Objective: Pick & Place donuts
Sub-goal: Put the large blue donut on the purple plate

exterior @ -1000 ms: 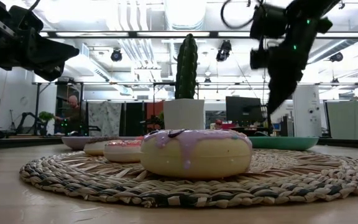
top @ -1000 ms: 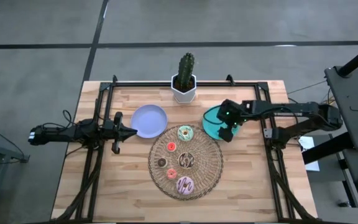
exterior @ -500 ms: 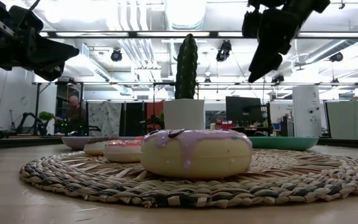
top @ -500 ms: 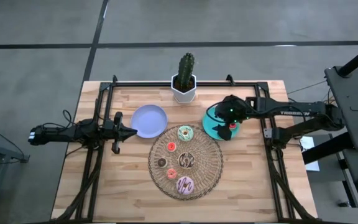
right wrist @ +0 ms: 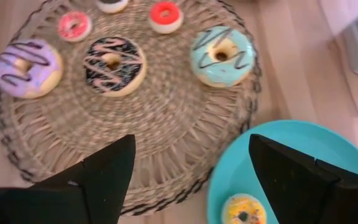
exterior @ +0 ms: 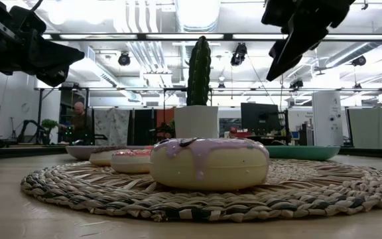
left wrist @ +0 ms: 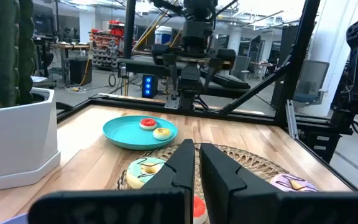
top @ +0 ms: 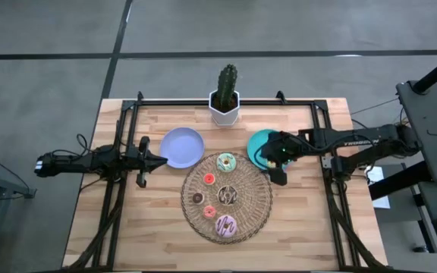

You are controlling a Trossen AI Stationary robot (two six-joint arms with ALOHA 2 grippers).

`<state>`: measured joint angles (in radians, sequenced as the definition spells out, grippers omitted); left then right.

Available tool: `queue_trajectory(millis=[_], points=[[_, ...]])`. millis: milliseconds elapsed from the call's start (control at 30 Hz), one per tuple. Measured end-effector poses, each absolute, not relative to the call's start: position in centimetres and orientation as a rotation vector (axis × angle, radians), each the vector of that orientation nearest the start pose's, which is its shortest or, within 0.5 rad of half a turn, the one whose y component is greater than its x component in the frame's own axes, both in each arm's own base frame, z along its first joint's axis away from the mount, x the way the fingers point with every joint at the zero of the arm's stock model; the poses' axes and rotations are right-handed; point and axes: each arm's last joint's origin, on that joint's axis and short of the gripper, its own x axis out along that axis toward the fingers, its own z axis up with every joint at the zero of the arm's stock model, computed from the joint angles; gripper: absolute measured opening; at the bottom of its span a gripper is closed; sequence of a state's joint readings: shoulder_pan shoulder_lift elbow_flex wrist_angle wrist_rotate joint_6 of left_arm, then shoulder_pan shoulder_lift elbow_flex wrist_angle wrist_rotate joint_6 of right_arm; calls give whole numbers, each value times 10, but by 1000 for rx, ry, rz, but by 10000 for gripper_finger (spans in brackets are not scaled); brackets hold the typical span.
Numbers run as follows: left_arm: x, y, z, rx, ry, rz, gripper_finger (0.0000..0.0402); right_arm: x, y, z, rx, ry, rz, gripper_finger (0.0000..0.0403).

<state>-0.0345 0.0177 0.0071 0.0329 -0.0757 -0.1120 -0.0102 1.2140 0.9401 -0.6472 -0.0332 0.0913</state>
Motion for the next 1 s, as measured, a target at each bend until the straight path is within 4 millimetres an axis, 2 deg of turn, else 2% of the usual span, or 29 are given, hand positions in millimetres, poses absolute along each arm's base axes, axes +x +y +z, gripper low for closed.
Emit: queue_trajectory(millis=[233, 633, 1000], points=[[98, -1, 168, -113, -24, 40, 0, 248, 15, 263, 145, 933, -6, 305], [98, -1, 168, -114, -25, 40, 0, 308, 22, 273, 46, 945, 52, 304], [98, -1, 168, -113, -24, 40, 0, 345, 16, 257, -33, 1007, 78, 306]])
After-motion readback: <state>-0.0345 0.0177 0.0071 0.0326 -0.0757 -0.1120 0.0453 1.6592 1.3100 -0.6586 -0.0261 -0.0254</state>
